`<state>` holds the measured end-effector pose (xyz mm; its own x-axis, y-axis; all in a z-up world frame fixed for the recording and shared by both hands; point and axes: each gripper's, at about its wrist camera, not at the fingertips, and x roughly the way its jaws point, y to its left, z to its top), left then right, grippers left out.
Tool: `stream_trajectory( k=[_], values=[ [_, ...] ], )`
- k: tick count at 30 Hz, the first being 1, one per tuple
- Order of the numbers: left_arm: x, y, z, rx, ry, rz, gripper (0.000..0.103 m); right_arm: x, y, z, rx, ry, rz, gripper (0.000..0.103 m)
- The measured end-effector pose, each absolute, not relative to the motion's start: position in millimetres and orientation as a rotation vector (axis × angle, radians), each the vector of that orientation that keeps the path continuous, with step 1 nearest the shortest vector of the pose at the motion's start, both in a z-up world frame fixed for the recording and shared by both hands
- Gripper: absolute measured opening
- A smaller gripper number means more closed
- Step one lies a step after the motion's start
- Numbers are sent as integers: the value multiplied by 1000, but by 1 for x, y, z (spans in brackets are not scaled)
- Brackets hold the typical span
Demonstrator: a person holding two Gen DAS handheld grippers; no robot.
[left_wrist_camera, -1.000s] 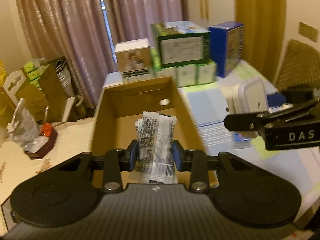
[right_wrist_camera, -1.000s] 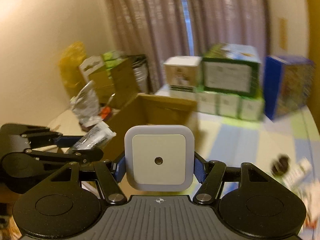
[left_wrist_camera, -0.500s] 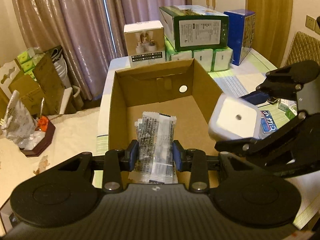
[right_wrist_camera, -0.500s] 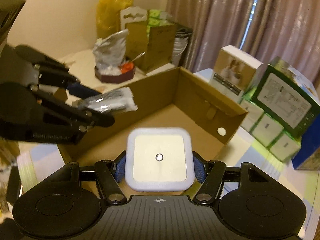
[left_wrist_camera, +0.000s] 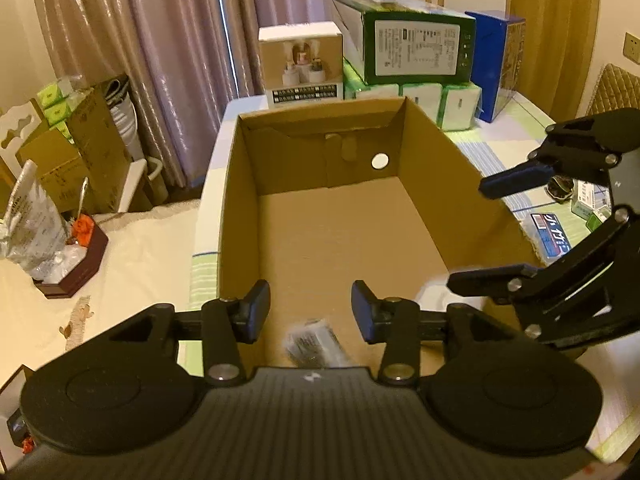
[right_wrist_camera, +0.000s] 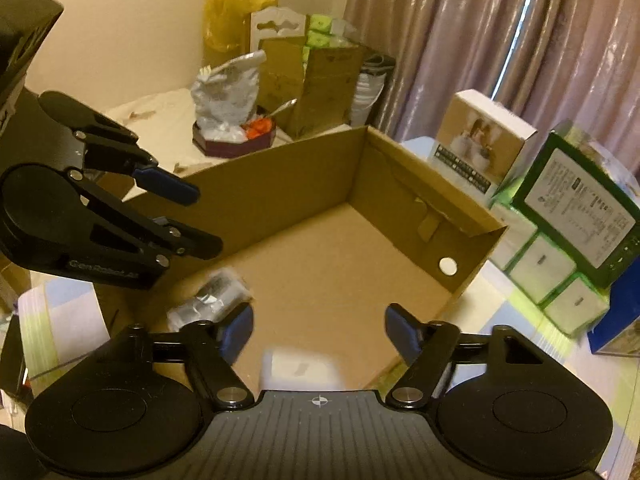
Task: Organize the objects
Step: 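Open left tool dropping snack packet into box while right tool releases night light, then move both tools back over the table toward remaining items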
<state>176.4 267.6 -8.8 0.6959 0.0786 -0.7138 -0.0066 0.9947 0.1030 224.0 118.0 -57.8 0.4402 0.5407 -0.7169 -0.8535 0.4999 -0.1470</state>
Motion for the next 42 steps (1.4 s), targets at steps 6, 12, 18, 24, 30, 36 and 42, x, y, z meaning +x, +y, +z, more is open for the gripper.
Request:
stream_trajectory(
  k=[6,12,18,24,30,36,42],
  values=[
    [166,264,1,88,783,58,39,222,98,-39,-484,636,888,72],
    [143,252,15,50,762,81,39,200,63,-13,-381,633,842,73],
    [112,229,36,1,723,71,40,164,19,8,-244,641,791,76],
    [78,192,56,-16,665,66,55,119,-36,22,-99,633,713,86],
    [52,151,61,-54,649,36,71,80,-92,28,-6,628,590,93],
    [33,110,58,-95,660,-2,85,50,-143,27,25,629,476,98],
    [21,75,54,-116,656,-18,95,30,-186,27,43,620,372,101]
  ],
)
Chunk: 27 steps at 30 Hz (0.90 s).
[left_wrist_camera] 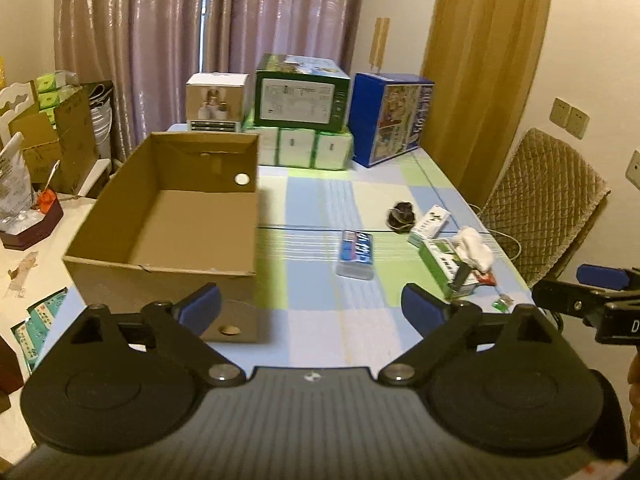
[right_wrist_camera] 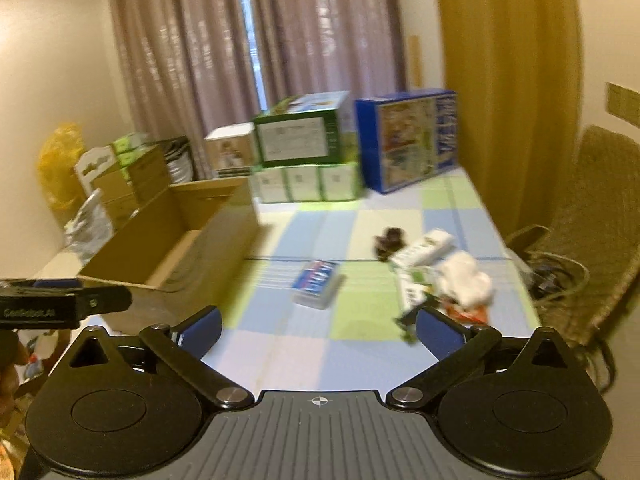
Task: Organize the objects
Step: 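Move both tools back over the table toward remaining items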
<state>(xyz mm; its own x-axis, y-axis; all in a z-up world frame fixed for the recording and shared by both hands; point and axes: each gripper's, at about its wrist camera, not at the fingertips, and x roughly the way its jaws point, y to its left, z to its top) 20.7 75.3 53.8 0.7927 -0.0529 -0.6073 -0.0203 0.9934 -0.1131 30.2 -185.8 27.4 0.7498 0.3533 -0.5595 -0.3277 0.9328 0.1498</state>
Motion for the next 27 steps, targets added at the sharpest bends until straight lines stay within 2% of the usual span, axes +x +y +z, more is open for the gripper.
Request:
stream_trajectory(
  k=[10,27],
  values=[
    [17,34,46,-96,663,-53,101,14,-246,19,119,654,238,101],
    [23,9,36,-50,692,-76,101,19,-271,10,151,673,179,101]
  ],
)
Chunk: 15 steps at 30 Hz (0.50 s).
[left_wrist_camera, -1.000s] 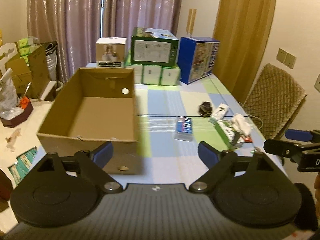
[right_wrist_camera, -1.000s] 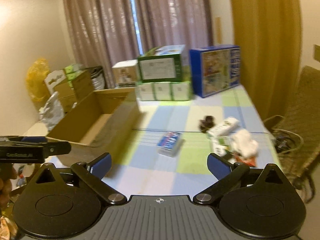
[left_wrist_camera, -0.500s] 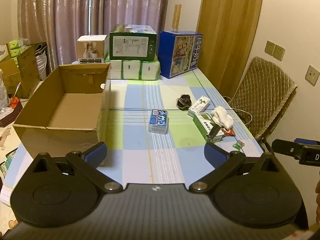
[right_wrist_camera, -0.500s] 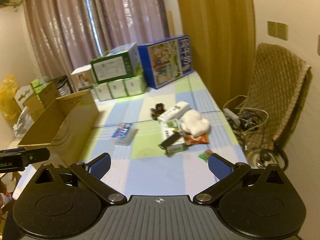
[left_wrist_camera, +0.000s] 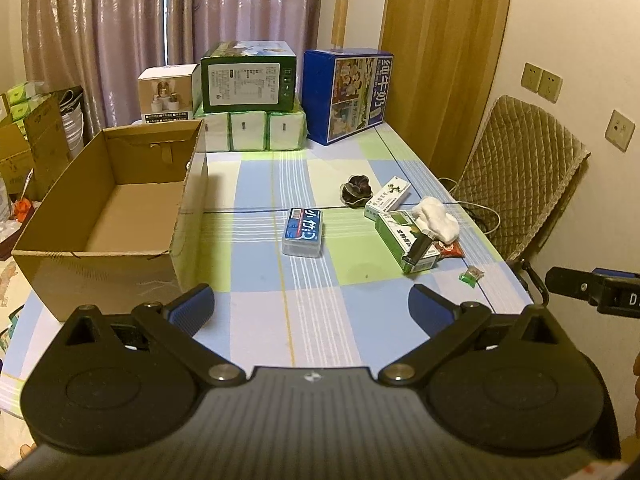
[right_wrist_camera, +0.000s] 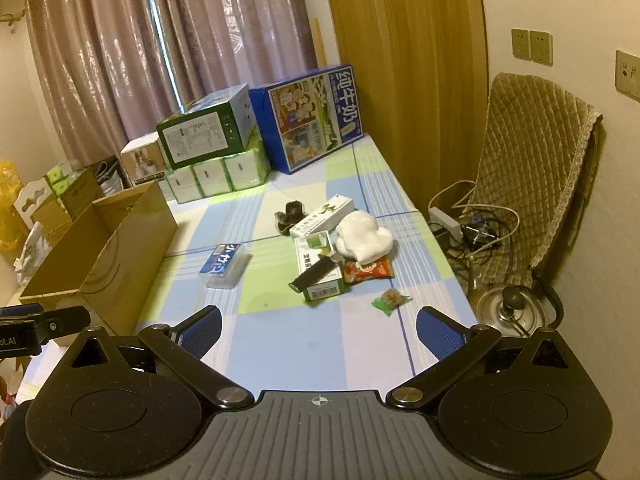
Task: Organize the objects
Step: 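Move both tools back over the table toward remaining items, then grasp black lighter with left tool while right tool grasps small green candy packet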
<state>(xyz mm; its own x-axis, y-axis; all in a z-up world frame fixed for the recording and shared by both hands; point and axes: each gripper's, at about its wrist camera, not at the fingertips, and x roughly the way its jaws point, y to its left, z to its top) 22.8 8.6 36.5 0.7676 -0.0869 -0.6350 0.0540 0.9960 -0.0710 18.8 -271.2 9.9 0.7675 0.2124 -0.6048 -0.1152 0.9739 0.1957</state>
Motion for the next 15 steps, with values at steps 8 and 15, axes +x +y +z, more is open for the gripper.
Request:
stream_trajectory(
  k=[8,15],
  values=[
    [34,0,30,-30,708,-100,101,29,-278,2,147,686,172,101],
    [68,-14,10,-20,741,-141,101,56,-293,-8,97,692,187,101]
  ],
)
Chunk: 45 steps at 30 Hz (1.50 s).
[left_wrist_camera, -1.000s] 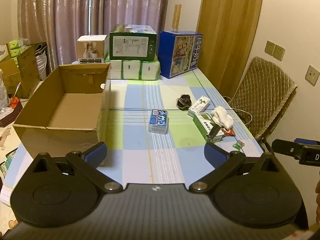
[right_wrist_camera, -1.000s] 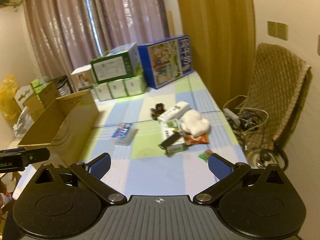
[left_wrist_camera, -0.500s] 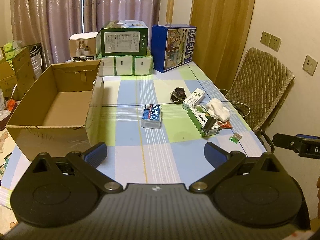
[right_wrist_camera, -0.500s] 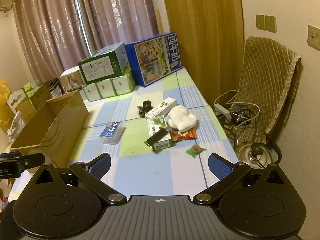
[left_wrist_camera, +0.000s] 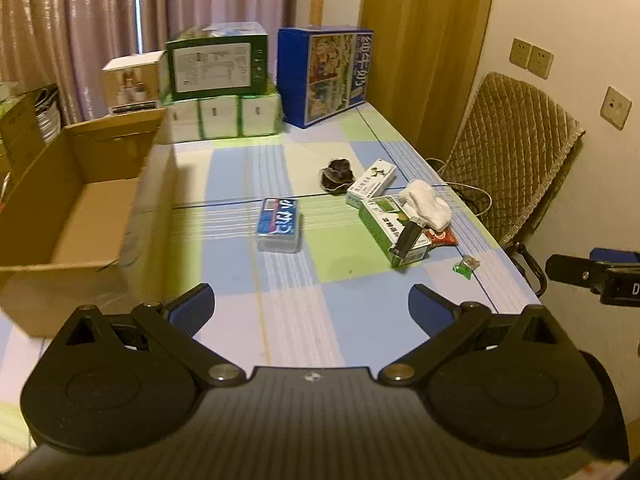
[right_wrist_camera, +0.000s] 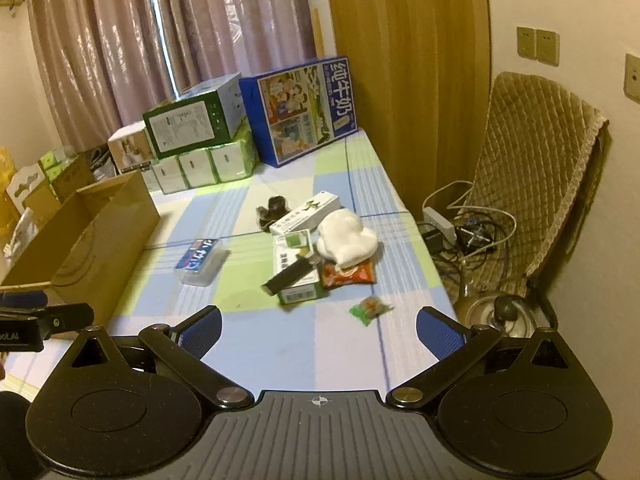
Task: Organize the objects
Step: 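Grasp black lighter with left tool while right tool grasps small green candy packet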
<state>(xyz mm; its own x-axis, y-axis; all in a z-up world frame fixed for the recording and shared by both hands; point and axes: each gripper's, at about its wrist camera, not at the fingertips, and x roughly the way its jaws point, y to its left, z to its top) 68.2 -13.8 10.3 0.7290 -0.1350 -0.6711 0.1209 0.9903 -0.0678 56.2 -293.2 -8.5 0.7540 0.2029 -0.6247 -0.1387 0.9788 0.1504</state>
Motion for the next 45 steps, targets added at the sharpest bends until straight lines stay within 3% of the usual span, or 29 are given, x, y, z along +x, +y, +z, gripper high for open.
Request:
stream_trajectory(
  k=[8,11,14,18,28,34,45],
  values=[
    [130,-46,-15,45,755,-208,101,112,-318,-33,24,735,245,101],
    [152,-60,-27,82,762,-252,96,132,-325,-50,4,762,269,99],
    [173,-77,-40,136,762,-321,92,149,-333,-66,-4,797,306,88],
    [196,-98,-55,170,766,-425,81,166,-337,-85,-39,823,346,78],
    [228,-133,-88,272,801,-525,51,191,-337,-118,-73,873,414,69],
    [239,-140,-99,290,821,-528,39,202,-334,-132,-102,898,433,59],
    [248,-150,-105,311,831,-534,32,204,-323,-146,-182,904,452,52]
  ],
)
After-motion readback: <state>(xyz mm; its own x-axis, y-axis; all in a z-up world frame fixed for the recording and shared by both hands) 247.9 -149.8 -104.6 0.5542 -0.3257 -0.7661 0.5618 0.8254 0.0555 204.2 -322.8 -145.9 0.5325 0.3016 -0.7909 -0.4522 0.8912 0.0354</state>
